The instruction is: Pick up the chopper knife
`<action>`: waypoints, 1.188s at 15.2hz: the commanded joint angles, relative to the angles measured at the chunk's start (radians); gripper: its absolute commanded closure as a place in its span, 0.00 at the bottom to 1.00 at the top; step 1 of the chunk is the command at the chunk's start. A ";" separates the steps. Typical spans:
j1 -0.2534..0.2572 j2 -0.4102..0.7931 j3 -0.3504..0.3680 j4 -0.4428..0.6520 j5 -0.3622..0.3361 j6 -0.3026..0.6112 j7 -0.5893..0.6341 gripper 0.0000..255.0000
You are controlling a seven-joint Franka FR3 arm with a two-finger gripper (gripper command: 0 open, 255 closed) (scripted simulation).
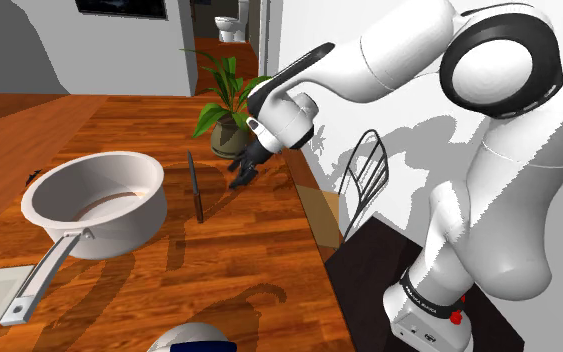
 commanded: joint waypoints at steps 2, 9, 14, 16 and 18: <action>-0.026 0.104 0.035 0.103 0.132 -0.086 -0.131 0.00; -0.069 0.249 0.100 0.262 0.279 -0.210 -0.287 0.00; -0.083 0.301 0.114 0.271 0.331 -0.219 -0.340 0.00; -0.088 0.318 0.119 0.275 0.347 -0.222 -0.356 0.00; -0.088 0.319 0.119 0.276 0.347 -0.223 -0.356 1.00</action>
